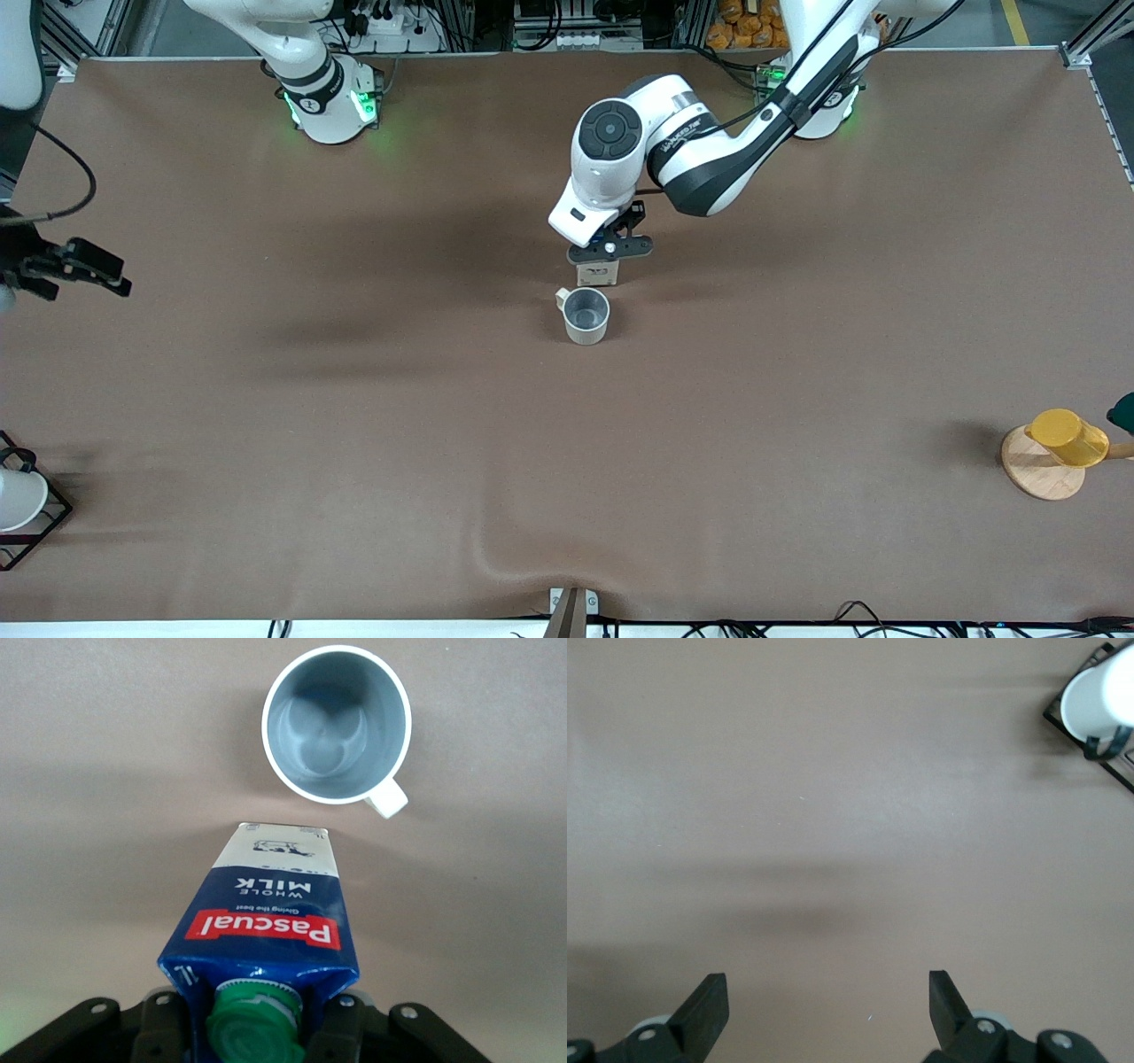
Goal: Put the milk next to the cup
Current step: 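Lower the milk carton beside the mug with the left gripper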
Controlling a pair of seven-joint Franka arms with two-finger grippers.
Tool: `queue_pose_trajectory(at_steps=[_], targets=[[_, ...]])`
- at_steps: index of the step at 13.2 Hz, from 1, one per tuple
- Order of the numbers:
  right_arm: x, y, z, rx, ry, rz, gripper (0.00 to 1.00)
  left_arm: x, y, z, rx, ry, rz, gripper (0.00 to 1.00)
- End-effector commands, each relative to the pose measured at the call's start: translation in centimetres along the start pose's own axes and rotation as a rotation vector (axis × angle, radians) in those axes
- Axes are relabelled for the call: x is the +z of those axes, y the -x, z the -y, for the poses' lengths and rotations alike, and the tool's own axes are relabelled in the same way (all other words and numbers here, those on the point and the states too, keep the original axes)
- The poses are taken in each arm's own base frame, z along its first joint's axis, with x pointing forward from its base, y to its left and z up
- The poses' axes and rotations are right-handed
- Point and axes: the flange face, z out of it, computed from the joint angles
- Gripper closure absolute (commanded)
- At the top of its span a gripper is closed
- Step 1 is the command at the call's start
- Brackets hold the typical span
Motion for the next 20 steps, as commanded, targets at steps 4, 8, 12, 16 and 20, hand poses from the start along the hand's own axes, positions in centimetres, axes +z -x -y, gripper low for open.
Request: queue_pose_trajectory(at_steps=[4, 8, 12, 16, 20], targets=[[-3.9, 1.7, 0.6, 0.105, 0.004, -0.013, 0.0, 1.2, -0.6, -0.8, -0.009, 0.008, -0.035, 0.53], [-5.2, 1.9, 0.7, 0.127, 0.004, -0.021, 0.0, 1.1, -0.1, -1.4, 0.0, 0.016, -0.037, 0.52], [-5.6, 3.2, 2.6, 0.141, 0.002, 0.054, 0.0, 1.1, -0.3, -1.6, -0.012, 0.027, -0.041, 0.52], [-5.0, 1.9, 2.7, 0.127, 0.004, 0.006, 0.0, 2.4, -0.3, -1.6, -0.019, -0.002, -0.065, 0.52], [-5.0, 1.7, 3.9, 0.118, 0.001, 0.008, 0.0, 3.0, -0.5, -1.6, -0.023, -0.011, -0.071, 0.33]])
